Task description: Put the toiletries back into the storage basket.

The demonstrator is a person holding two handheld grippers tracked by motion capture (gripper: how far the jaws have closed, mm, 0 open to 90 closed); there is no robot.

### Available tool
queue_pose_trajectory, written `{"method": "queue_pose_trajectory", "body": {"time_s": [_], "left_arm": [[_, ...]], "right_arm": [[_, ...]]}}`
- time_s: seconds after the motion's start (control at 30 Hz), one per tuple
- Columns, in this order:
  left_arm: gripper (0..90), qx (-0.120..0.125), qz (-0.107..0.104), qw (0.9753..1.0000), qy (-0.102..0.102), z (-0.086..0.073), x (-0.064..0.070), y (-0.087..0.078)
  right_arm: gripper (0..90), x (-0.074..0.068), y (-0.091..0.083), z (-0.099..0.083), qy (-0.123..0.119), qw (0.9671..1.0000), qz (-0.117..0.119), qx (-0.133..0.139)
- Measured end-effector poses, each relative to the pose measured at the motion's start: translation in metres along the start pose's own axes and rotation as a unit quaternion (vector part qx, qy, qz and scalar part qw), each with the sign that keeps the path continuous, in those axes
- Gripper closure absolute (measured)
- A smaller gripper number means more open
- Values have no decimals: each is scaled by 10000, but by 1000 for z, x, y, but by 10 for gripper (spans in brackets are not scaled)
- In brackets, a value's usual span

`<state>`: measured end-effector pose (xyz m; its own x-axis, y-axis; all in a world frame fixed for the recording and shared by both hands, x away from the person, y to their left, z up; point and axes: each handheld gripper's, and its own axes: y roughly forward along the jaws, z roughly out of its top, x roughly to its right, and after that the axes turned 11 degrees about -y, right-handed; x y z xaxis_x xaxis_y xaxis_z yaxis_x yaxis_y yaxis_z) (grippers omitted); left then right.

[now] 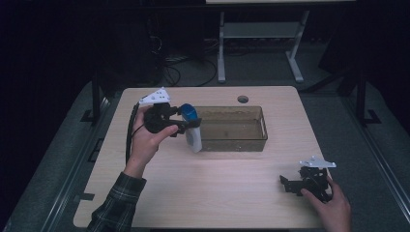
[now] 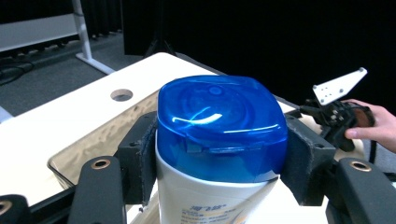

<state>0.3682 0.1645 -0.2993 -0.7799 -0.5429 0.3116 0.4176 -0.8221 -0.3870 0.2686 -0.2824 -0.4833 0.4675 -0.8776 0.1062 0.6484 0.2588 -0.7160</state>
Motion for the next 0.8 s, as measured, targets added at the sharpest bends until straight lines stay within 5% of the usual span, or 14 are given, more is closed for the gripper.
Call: {"method": "queue_pose_trajectory", "body": {"time_s": [0.8], "left_arm": [[363, 229, 403, 9989, 71, 19, -13, 31]], "right_arm": [[0, 0, 0, 0, 1, 10000, 0, -2]]}}
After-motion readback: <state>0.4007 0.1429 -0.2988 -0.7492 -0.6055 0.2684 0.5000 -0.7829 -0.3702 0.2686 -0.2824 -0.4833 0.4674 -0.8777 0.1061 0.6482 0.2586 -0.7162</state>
